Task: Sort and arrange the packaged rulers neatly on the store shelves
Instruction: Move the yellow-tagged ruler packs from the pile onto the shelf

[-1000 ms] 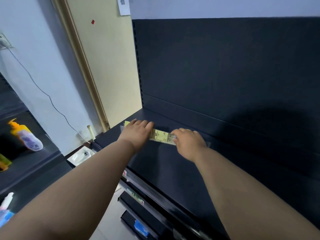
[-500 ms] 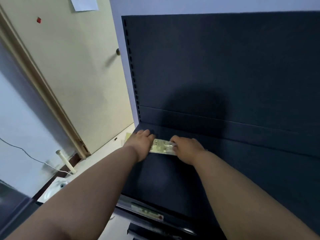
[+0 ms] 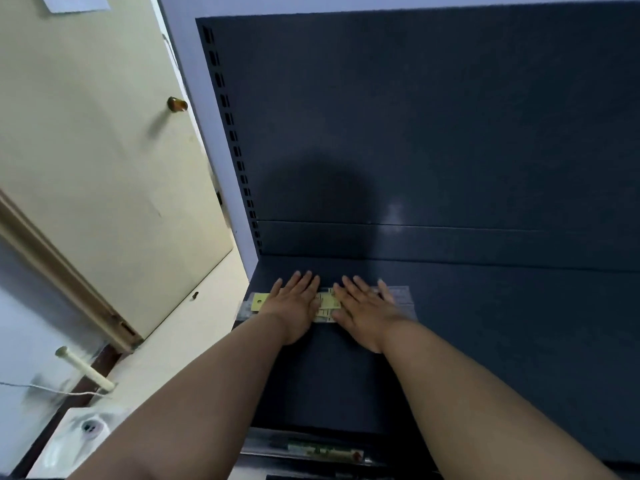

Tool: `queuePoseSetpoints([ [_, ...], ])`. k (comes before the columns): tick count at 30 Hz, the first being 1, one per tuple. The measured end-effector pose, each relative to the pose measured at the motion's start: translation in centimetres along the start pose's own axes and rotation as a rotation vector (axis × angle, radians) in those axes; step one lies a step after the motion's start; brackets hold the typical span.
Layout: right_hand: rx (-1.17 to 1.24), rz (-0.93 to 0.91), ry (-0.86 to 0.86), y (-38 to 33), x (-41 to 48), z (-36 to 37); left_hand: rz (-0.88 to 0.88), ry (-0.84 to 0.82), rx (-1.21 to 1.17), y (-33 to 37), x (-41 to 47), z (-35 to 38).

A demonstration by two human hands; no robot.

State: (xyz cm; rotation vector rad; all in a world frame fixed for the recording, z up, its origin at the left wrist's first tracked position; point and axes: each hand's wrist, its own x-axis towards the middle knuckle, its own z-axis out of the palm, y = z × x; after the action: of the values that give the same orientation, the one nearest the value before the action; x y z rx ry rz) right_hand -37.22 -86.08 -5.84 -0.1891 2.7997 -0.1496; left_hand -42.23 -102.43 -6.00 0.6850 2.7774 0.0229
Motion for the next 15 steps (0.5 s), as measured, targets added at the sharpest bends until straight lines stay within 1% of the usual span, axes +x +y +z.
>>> queuePoseSetpoints([
  [4, -0.019, 0.064, 0.035, 0.4, -0.9, -1.4, 0.1, 0.091, 0.082, 1.6, 0.0, -0.9],
  [8, -0.006, 0.142, 0.1, 3.1, -3.5, -2.7, 0.191, 0.188, 0.182, 5.4, 1.1, -1.9],
  [13, -0.017, 0.308, 0.152, 9.6, -9.0, -3.1, 0.325, 0.199, 0.191, 12.8, 2.2, -3.0],
  [15, -0.001, 0.394, 0.17, 12.9, -11.9, -2.9, 0.405, 0.22, 0.195, 16.7, 2.8, -3.1],
])
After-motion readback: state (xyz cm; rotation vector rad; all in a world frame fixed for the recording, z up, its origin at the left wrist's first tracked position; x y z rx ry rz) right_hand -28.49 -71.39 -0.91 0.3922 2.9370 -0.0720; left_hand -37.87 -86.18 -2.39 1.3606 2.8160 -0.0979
